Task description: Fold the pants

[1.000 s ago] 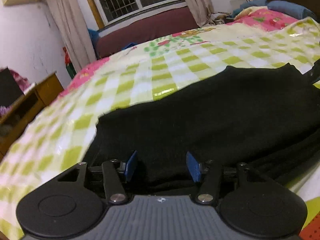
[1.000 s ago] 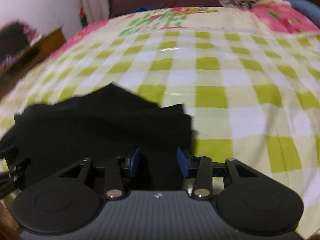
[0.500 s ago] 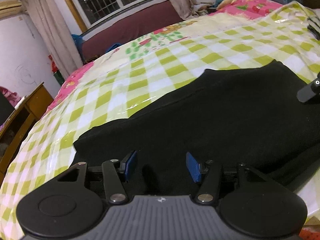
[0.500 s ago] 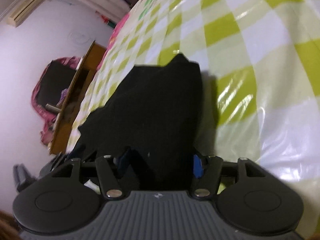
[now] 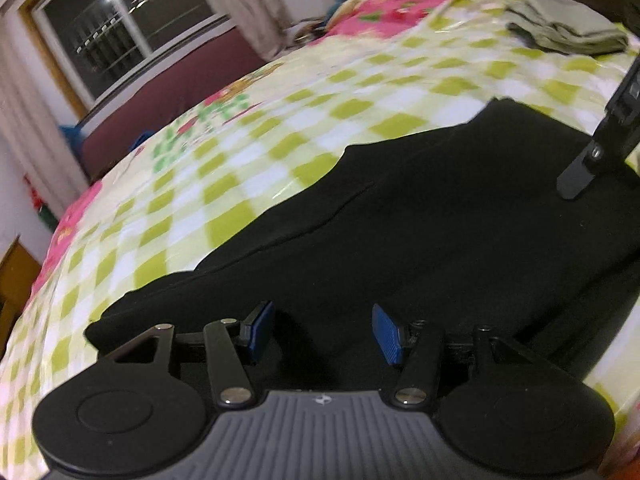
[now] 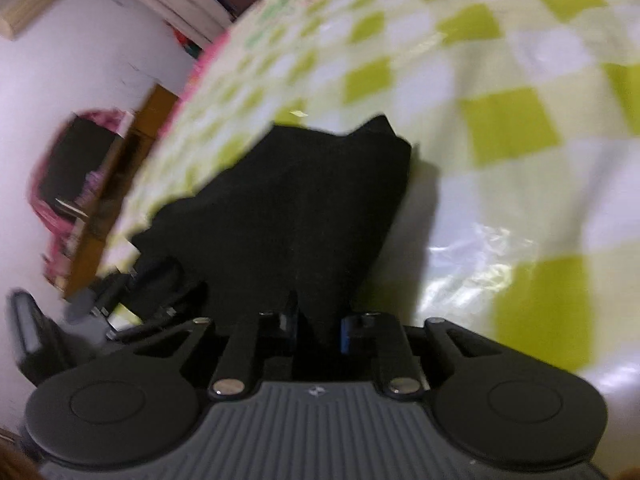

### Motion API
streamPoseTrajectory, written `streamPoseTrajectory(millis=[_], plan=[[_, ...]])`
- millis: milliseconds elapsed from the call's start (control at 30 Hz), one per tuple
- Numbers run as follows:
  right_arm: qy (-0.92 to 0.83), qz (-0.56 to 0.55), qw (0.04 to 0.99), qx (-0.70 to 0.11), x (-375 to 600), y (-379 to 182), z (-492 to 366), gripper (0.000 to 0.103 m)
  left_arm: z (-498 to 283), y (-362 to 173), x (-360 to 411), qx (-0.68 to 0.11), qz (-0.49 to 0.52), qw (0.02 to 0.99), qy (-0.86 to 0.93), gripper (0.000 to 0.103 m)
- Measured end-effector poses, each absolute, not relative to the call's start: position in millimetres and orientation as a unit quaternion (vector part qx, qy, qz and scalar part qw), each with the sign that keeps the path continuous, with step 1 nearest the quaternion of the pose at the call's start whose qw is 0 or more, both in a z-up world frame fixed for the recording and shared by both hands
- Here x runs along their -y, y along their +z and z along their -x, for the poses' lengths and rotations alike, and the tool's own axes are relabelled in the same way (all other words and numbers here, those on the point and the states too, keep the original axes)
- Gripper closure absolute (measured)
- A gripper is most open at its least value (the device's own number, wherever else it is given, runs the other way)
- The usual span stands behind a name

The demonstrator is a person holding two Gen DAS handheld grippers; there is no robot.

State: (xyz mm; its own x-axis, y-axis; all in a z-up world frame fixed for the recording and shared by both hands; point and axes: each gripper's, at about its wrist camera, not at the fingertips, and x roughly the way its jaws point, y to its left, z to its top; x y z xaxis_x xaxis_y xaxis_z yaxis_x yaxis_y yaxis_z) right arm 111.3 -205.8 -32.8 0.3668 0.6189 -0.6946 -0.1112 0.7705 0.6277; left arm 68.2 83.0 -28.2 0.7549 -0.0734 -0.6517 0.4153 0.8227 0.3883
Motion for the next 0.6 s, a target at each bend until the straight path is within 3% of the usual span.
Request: streamPoseTrajectory(millis=[367, 600], plan=[[0.298, -0.132, 0.838, -0.437, 222, 38, -175, 0.076, -90, -2, -67, -0.298, -0.247, 0.905, -0.178, 0.035], [0.331, -0.007, 0.779, -0.533, 179, -2, -214, 0.075, -107, -16, -38, -0.276, -0.239, 0.905, -0.219, 0.035]])
